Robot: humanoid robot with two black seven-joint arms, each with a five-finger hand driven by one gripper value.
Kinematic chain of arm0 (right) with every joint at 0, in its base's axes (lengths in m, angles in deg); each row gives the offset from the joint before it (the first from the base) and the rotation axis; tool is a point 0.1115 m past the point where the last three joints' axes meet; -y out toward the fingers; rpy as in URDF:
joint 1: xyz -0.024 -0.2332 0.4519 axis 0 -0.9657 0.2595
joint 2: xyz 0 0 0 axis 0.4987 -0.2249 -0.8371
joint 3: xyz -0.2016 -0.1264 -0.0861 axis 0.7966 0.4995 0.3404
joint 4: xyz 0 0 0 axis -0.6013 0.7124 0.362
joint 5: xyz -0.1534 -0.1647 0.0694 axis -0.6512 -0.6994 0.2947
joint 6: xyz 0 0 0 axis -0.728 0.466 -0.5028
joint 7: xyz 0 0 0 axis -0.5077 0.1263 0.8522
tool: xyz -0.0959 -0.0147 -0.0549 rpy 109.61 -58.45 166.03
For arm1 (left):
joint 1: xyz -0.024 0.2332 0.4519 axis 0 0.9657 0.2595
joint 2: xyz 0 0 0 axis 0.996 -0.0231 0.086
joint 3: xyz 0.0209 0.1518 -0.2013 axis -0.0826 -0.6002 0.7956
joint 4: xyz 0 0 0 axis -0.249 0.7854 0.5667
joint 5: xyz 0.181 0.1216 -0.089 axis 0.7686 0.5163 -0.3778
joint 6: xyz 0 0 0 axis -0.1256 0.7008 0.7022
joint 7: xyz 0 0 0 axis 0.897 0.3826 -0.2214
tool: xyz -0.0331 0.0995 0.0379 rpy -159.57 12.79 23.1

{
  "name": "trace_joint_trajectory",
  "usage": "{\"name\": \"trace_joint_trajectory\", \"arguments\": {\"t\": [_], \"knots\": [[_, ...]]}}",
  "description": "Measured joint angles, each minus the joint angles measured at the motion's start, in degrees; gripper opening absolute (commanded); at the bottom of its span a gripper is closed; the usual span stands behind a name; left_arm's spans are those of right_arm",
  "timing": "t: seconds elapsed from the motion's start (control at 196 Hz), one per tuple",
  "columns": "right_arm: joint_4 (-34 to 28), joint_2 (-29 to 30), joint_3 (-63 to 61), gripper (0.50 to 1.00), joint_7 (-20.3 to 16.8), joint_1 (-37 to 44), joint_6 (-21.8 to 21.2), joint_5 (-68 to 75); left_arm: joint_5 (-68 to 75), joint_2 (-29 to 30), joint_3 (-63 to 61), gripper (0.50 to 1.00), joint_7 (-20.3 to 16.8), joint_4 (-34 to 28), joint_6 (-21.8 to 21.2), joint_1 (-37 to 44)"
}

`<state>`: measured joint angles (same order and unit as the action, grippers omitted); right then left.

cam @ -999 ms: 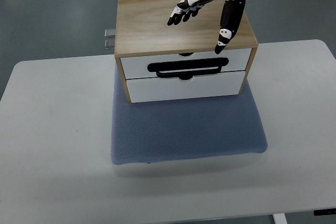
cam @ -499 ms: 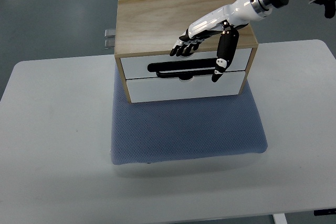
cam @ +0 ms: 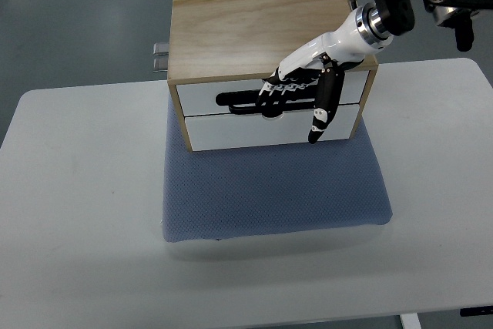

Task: Open wood drawer with right hand
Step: 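Hook the right hand's fingers around the black handle of the upper drawer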

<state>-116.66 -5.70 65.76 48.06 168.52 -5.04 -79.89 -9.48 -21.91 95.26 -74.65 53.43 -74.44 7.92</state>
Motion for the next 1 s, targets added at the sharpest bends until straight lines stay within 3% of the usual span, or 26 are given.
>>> {"name": "trace_joint_trajectory", "arguments": {"t": [0.403,0.999], "knots": [[0.0,4.1,1.6,0.940,-5.3,3.3,3.6,0.0,0.0,0.0,0.0,1.000,0.1,0.0,0.0,0.0],[0.9,5.8,2.6,0.940,-5.4,0.2,8.0,0.0,0.0,0.0,0.0,1.000,0.0,0.0,0.0,0.0]]}}
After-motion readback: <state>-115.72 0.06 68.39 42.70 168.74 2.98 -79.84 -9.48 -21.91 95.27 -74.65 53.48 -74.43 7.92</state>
